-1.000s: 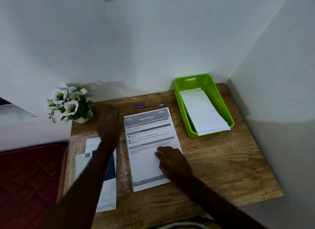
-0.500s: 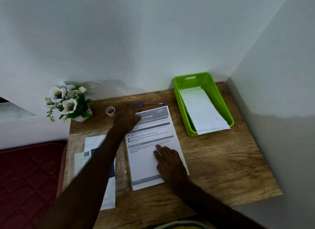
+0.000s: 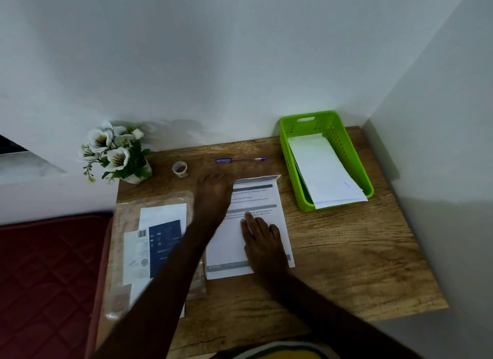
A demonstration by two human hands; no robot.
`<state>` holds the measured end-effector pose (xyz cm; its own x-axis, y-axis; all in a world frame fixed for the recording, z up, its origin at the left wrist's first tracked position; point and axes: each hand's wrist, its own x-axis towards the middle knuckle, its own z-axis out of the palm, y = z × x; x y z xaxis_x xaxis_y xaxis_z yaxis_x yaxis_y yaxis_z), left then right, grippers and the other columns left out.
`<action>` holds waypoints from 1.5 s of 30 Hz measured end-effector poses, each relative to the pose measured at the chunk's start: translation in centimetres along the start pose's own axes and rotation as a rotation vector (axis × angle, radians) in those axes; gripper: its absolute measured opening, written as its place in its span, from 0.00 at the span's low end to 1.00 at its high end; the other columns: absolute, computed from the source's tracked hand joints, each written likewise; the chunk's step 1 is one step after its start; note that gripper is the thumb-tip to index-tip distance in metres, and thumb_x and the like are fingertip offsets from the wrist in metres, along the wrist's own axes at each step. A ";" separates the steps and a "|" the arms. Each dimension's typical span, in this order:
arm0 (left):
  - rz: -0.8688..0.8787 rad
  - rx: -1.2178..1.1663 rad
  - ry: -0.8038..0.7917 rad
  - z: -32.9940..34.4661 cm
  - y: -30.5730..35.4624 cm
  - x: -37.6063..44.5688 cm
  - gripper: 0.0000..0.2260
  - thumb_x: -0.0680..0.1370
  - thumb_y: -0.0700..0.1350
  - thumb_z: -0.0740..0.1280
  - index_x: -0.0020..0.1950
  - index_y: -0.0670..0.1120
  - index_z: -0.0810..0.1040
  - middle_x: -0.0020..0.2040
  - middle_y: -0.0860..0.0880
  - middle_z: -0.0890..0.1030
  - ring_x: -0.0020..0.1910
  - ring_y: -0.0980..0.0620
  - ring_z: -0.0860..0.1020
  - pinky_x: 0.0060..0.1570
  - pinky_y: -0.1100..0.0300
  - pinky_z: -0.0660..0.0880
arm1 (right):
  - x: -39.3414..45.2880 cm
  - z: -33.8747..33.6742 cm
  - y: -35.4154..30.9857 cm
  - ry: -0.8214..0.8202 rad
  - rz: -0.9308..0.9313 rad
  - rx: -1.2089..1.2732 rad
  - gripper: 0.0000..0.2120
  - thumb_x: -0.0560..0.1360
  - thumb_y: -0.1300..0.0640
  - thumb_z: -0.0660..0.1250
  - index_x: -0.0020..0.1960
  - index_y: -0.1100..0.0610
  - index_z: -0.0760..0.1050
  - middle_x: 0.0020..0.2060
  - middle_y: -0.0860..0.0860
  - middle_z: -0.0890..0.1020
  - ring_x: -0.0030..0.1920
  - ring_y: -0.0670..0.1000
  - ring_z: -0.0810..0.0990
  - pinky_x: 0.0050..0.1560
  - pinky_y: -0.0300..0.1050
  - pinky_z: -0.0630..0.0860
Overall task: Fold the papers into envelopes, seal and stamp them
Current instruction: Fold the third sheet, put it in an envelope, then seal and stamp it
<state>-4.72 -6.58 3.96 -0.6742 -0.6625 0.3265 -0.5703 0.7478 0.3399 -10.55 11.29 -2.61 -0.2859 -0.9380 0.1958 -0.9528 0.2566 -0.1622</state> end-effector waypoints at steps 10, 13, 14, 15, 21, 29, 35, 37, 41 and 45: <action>0.100 0.057 -0.109 3.5 -0.7 -7.1 0.19 0.84 0.45 0.56 0.73 0.47 0.76 0.74 0.47 0.75 0.76 0.46 0.69 0.76 0.40 0.62 | -0.1 0.2 0.0 0.053 0.009 0.029 0.20 0.78 0.58 0.59 0.67 0.62 0.79 0.66 0.59 0.80 0.65 0.60 0.80 0.60 0.60 0.78; 0.093 0.053 -0.122 4.4 -1.0 -8.4 0.20 0.85 0.46 0.55 0.75 0.47 0.72 0.78 0.47 0.70 0.79 0.46 0.65 0.77 0.40 0.59 | -0.2 -0.1 0.2 0.103 -0.021 0.030 0.18 0.79 0.57 0.60 0.63 0.62 0.82 0.62 0.58 0.83 0.62 0.60 0.82 0.58 0.59 0.80; 0.089 0.046 -0.127 4.5 -1.0 -8.7 0.20 0.85 0.46 0.54 0.76 0.46 0.71 0.79 0.47 0.68 0.79 0.46 0.63 0.77 0.39 0.59 | -0.1 -0.5 0.4 0.137 -0.037 0.040 0.17 0.78 0.57 0.61 0.60 0.62 0.83 0.59 0.58 0.84 0.61 0.61 0.82 0.57 0.58 0.81; 0.085 0.039 -0.129 4.6 -1.1 -8.8 0.20 0.85 0.46 0.54 0.77 0.46 0.70 0.79 0.47 0.67 0.80 0.46 0.62 0.77 0.38 0.59 | 0.2 -1.0 0.6 0.173 -0.053 0.052 0.15 0.78 0.58 0.63 0.58 0.62 0.83 0.56 0.58 0.85 0.59 0.61 0.83 0.55 0.56 0.81; 0.090 0.043 -0.113 4.9 -1.2 -9.0 0.21 0.85 0.45 0.56 0.78 0.46 0.69 0.79 0.47 0.67 0.80 0.45 0.62 0.76 0.38 0.57 | 6.9 -4.3 3.0 0.063 0.003 0.056 0.18 0.74 0.59 0.66 0.63 0.61 0.79 0.57 0.56 0.83 0.62 0.59 0.78 0.53 0.54 0.80; 0.111 0.108 -0.088 5.0 -1.0 -9.0 0.20 0.84 0.43 0.56 0.76 0.44 0.72 0.77 0.45 0.71 0.78 0.43 0.67 0.73 0.36 0.65 | 12.4 -5.5 4.0 -0.402 -0.061 -0.023 0.25 0.79 0.47 0.66 0.72 0.58 0.71 0.77 0.57 0.65 0.74 0.59 0.64 0.68 0.58 0.69; 0.068 0.077 -0.014 3.3 1.2 -10.4 0.16 0.83 0.44 0.63 0.69 0.43 0.79 0.69 0.43 0.79 0.70 0.42 0.76 0.70 0.38 0.71 | 14.3 -5.9 4.4 -0.493 -0.031 -0.015 0.36 0.75 0.44 0.72 0.76 0.57 0.64 0.77 0.58 0.64 0.75 0.60 0.63 0.72 0.61 0.65; 0.084 0.029 -0.002 2.3 2.4 -12.0 0.14 0.80 0.43 0.70 0.65 0.43 0.82 0.65 0.43 0.82 0.66 0.42 0.79 0.68 0.41 0.73 | 15.0 -6.0 4.5 -0.519 -0.018 0.026 0.37 0.71 0.44 0.76 0.74 0.56 0.67 0.75 0.58 0.66 0.74 0.61 0.64 0.72 0.59 0.65; 0.164 -0.041 -0.082 2.2 2.8 -15.0 0.13 0.82 0.50 0.65 0.64 0.46 0.81 0.67 0.45 0.81 0.66 0.45 0.79 0.68 0.44 0.73 | 16.4 -6.4 4.9 -0.555 -0.030 0.068 0.36 0.64 0.42 0.80 0.67 0.51 0.72 0.70 0.55 0.72 0.72 0.59 0.66 0.70 0.57 0.66; 0.141 -0.062 -0.100 2.7 2.5 -15.1 0.15 0.84 0.52 0.62 0.65 0.48 0.81 0.69 0.47 0.79 0.68 0.47 0.77 0.69 0.46 0.72 | 17.5 -6.5 4.9 -0.639 -0.014 0.101 0.30 0.61 0.42 0.81 0.58 0.47 0.75 0.65 0.50 0.77 0.71 0.59 0.68 0.69 0.59 0.65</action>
<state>2.78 5.36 -2.46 -0.7906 -0.5410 0.2868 -0.4387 0.8272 0.3511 -20.92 -2.35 6.30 -0.1271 -0.9029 -0.4105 -0.9328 0.2496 -0.2601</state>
